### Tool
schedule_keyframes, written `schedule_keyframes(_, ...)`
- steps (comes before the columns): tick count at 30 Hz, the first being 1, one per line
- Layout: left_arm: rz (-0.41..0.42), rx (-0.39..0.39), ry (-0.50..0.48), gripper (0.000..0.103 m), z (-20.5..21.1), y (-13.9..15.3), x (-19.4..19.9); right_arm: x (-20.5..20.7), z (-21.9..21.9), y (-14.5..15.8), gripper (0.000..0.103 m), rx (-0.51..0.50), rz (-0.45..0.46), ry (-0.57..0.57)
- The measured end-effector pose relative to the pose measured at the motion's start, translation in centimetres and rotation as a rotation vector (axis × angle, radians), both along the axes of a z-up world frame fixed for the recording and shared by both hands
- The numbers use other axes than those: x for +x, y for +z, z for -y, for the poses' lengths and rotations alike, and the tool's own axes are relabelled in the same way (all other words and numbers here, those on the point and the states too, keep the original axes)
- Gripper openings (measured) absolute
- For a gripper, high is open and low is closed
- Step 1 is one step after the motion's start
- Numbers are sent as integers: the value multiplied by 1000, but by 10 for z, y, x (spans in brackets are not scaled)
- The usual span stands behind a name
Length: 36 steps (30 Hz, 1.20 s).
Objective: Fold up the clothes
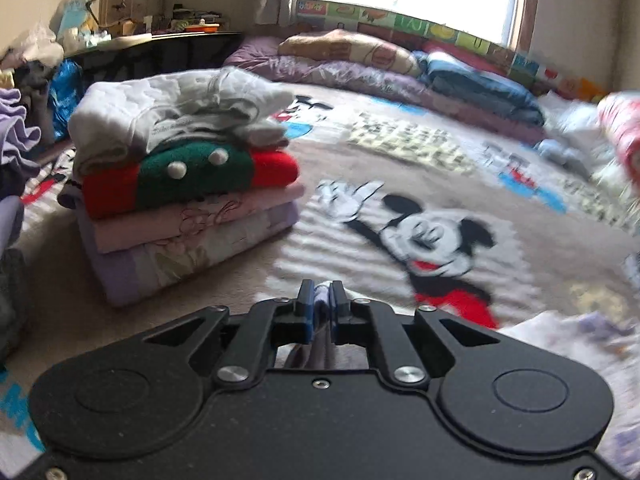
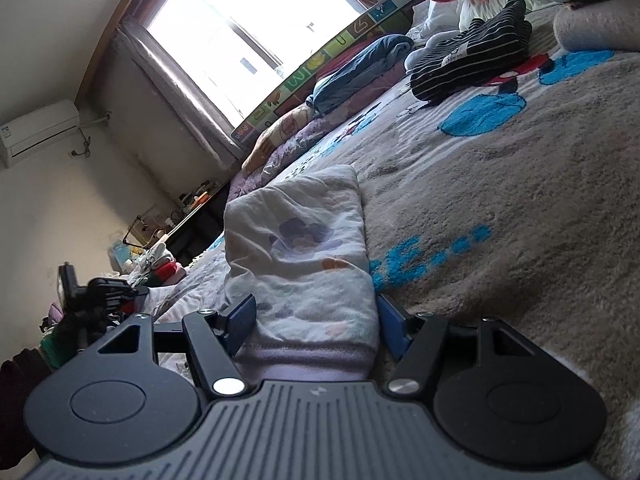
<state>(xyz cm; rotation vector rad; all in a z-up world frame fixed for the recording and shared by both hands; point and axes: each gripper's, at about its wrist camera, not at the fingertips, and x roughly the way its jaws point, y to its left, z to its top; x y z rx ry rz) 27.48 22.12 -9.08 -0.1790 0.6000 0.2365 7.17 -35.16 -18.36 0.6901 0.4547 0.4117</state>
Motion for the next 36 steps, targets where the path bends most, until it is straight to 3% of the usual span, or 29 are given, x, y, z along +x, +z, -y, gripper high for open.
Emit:
schedule_keyframes(6, -42, 4, 48, 5, -4, -31, 1, 1, 0, -1, 65, -2, 10, 3)
schedule_keyframes(12, -71, 72, 77, 8, 3, -47, 5, 3, -2, -1, 65, -8, 20, 4)
schedule_keyframes(15, -81, 83, 106, 19, 1, -49, 7, 4, -2, -1, 65, -11, 23, 4)
schedule_keyframes(17, -86, 69, 139, 41, -5, -46, 6, 4, -2, -1, 65, -12, 25, 4)
schedule_keyframes(19, -89, 45, 181, 51, -12, -42, 1, 4, -3, -1, 65, -12, 25, 3)
schedule_keyframes(23, -76, 32, 241, 47, -11, -25, -22, 4, -3, 0, 65, -13, 24, 3)
schedule_keyframes(25, -50, -15, 241, 47, -4, -13, -39, 4, -3, 0, 65, -13, 22, 2)
schedule_keyframes(30, -3, -93, 136, 47, 43, 9, -80, 3, -3, 0, 65, -16, 19, -2)
schedule_keyframes(36, 50, -115, -172, 47, 134, 34, -124, 1, -2, 2, 65, -1, 2, -5)
